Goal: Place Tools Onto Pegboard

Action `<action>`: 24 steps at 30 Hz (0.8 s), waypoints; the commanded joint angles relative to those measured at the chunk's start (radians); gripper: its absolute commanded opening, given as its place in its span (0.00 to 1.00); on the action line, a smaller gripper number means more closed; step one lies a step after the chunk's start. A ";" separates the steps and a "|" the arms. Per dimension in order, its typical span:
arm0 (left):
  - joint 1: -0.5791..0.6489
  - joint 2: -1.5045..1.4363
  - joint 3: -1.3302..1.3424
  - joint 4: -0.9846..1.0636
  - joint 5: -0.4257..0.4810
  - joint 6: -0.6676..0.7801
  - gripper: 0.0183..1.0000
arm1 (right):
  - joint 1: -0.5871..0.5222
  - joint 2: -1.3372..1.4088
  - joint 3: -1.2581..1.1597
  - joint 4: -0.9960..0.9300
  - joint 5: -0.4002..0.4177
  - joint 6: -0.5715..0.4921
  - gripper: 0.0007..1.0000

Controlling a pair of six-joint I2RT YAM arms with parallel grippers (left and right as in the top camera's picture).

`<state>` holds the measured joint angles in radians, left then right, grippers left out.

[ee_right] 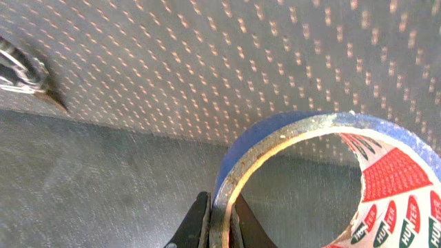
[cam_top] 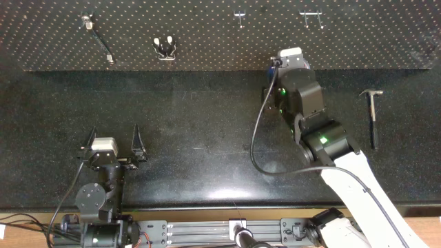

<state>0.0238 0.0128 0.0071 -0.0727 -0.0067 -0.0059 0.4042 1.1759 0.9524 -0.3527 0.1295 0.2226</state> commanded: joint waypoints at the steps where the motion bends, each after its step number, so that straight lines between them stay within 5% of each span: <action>1: 0.005 -0.010 -0.002 -0.007 0.004 -0.016 1.00 | 0.019 -0.026 0.015 0.103 0.016 -0.113 0.07; 16: 0.005 -0.010 -0.002 -0.007 0.004 -0.016 1.00 | 0.092 -0.101 0.015 0.140 -0.063 -0.255 0.07; 24: 0.005 -0.010 -0.002 -0.007 0.004 -0.016 1.00 | 0.123 -0.051 0.015 0.383 -0.059 -0.392 0.07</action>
<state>0.0238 0.0128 0.0071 -0.0727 -0.0063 -0.0059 0.5179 1.1007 0.9524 -0.0265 0.0757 -0.0906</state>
